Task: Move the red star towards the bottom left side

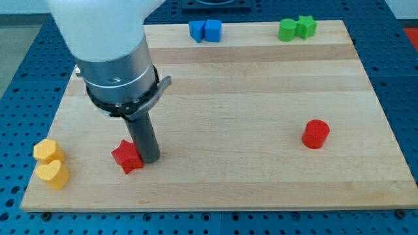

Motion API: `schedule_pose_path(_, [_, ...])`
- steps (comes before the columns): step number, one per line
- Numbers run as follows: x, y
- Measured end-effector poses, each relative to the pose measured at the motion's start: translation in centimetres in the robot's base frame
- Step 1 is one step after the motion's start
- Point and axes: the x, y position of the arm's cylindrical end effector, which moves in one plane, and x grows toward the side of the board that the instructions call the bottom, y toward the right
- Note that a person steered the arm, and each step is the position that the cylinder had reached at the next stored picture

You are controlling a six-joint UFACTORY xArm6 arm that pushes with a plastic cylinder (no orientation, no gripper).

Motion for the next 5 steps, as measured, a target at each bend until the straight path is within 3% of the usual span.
schedule_pose_path(2, [-3.6,-1.4])
schedule_pose_path(5, [-1.0,-4.9])
